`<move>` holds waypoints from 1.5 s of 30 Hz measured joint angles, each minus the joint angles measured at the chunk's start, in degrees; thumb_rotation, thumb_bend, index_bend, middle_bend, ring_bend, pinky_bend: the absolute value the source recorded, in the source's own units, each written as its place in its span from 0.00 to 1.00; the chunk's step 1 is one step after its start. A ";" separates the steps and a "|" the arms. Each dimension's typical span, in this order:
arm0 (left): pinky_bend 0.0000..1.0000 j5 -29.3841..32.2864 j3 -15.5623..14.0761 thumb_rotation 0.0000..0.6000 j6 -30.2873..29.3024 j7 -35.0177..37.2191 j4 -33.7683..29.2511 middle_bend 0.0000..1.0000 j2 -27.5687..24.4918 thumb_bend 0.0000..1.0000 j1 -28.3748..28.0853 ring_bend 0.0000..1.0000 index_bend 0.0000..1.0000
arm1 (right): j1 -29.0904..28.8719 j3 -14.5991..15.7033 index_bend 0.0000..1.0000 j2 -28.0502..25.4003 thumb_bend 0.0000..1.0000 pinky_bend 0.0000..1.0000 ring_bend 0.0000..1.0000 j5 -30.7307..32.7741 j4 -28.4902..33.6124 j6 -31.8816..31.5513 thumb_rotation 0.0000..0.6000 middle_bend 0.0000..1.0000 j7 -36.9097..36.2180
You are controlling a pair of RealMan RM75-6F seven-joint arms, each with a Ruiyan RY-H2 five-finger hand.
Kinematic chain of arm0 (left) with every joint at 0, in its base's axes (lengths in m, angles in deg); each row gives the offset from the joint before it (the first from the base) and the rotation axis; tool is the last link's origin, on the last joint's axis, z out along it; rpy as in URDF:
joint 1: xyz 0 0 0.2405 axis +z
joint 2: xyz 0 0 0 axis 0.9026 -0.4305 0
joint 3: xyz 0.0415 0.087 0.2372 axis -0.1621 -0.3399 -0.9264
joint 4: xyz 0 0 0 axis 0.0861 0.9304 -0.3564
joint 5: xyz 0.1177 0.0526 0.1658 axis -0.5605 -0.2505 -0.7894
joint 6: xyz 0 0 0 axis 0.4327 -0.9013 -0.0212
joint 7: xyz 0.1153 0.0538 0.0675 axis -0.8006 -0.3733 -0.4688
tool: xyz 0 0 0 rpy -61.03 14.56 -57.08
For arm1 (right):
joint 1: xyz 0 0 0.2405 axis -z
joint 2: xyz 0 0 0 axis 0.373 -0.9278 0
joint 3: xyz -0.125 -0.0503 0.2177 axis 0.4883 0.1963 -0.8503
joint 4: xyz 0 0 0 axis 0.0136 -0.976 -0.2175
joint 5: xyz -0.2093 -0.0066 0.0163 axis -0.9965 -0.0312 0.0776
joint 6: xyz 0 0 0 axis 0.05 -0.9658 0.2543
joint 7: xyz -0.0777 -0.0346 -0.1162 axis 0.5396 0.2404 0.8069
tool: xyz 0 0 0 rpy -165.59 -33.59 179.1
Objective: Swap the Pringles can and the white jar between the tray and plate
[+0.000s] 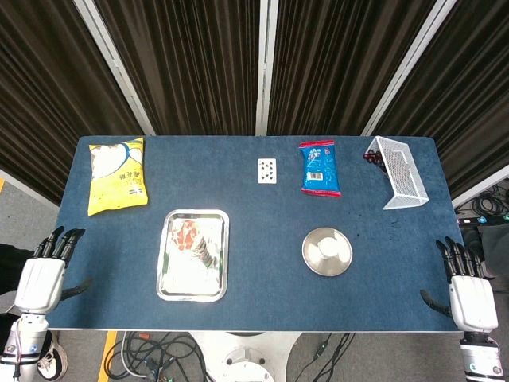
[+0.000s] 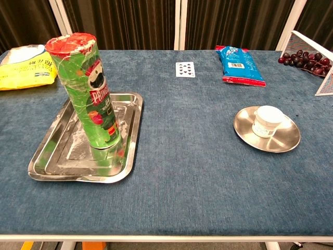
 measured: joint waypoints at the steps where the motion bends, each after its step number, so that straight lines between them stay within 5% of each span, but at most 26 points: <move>1: 0.19 -0.16 0.02 1.00 -0.13 -0.02 -0.04 0.13 -0.01 0.08 -0.02 0.06 0.11 | 0.00 -0.02 0.00 -0.01 0.12 0.00 0.00 -0.06 0.03 -0.06 1.00 0.00 -0.04; 29: 0.19 -3.37 1.26 1.00 2.29 3.13 -3.70 0.13 -3.36 0.09 -4.01 0.06 0.11 | -0.58 0.32 0.00 -0.10 0.12 0.00 0.00 0.94 0.12 1.90 1.00 0.00 0.95; 45: 0.19 -5.84 6.52 1.00 25.12 5.92 -11.07 0.08 -8.95 0.09 -23.76 0.04 0.09 | -0.64 0.32 0.00 0.25 0.12 0.00 0.00 1.40 -0.60 2.22 1.00 0.00 0.49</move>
